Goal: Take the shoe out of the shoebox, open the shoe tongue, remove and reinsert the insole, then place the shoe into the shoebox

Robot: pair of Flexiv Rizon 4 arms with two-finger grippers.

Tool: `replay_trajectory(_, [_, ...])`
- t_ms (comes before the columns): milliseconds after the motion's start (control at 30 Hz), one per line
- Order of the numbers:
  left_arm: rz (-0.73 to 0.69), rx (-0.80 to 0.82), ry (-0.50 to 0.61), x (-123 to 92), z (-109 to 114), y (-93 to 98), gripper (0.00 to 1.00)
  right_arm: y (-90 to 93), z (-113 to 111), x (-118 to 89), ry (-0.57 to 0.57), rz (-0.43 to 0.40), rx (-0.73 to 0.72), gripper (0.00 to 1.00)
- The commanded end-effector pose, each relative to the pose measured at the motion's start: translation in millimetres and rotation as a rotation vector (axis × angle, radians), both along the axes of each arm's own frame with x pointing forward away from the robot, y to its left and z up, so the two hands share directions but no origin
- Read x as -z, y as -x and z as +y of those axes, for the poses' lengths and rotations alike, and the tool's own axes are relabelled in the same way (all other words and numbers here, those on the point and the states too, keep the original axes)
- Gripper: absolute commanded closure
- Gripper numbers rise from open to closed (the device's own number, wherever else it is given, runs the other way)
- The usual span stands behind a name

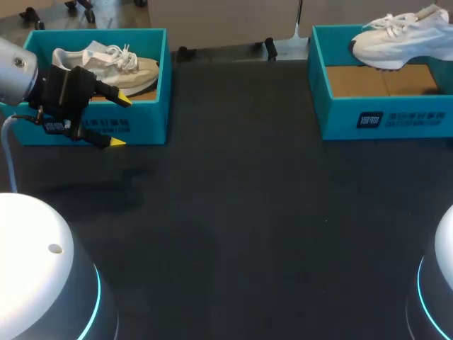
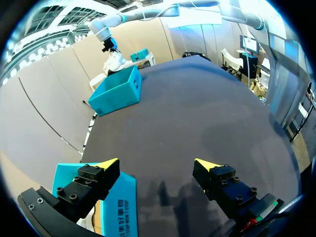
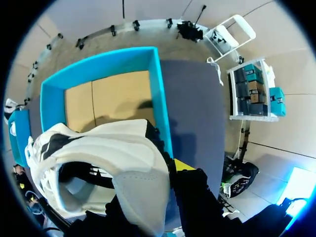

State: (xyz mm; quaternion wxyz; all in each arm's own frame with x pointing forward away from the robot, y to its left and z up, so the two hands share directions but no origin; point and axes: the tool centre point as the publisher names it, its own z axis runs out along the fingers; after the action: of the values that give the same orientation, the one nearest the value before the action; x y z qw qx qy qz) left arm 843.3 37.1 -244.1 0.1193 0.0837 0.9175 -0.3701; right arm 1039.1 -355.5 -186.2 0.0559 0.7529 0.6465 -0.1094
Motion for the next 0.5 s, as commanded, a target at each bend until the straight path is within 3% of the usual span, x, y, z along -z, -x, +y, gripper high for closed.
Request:
replay_trajectory(33, [0.001,0.000,-0.003,-0.1,-0.2,0.1,0.00,10.2,3.9,-0.6,0.010,-0.022,-0.001,1.00])
replay_trajectory(500, [0.001,0.000,-0.003,-0.1,-0.2,0.1,0.00,11.9,4.7,-1.8,0.014,-0.025,-0.016,1.00])
